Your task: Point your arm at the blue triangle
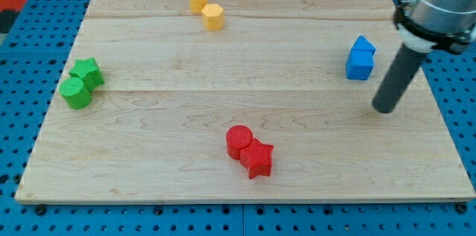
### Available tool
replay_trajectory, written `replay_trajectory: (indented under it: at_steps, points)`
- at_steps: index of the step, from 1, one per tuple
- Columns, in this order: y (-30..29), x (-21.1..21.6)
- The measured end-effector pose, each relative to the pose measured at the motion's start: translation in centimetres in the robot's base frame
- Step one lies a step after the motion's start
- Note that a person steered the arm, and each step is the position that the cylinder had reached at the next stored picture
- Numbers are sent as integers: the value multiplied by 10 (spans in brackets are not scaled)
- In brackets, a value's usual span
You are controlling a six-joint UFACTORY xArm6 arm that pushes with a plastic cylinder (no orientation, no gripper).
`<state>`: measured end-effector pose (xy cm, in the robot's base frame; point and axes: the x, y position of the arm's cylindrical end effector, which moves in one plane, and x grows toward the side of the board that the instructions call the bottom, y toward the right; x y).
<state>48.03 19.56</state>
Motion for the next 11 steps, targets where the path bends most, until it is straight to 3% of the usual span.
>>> replay_trajectory:
  at_steps: [3, 4, 5, 7, 8, 9, 11]
  points:
    - [-64, 1]
    - [-133, -57]
    - [-107, -104]
    - [-62, -155]
    - [1, -196]
    - [29, -197]
    - [-37, -73]
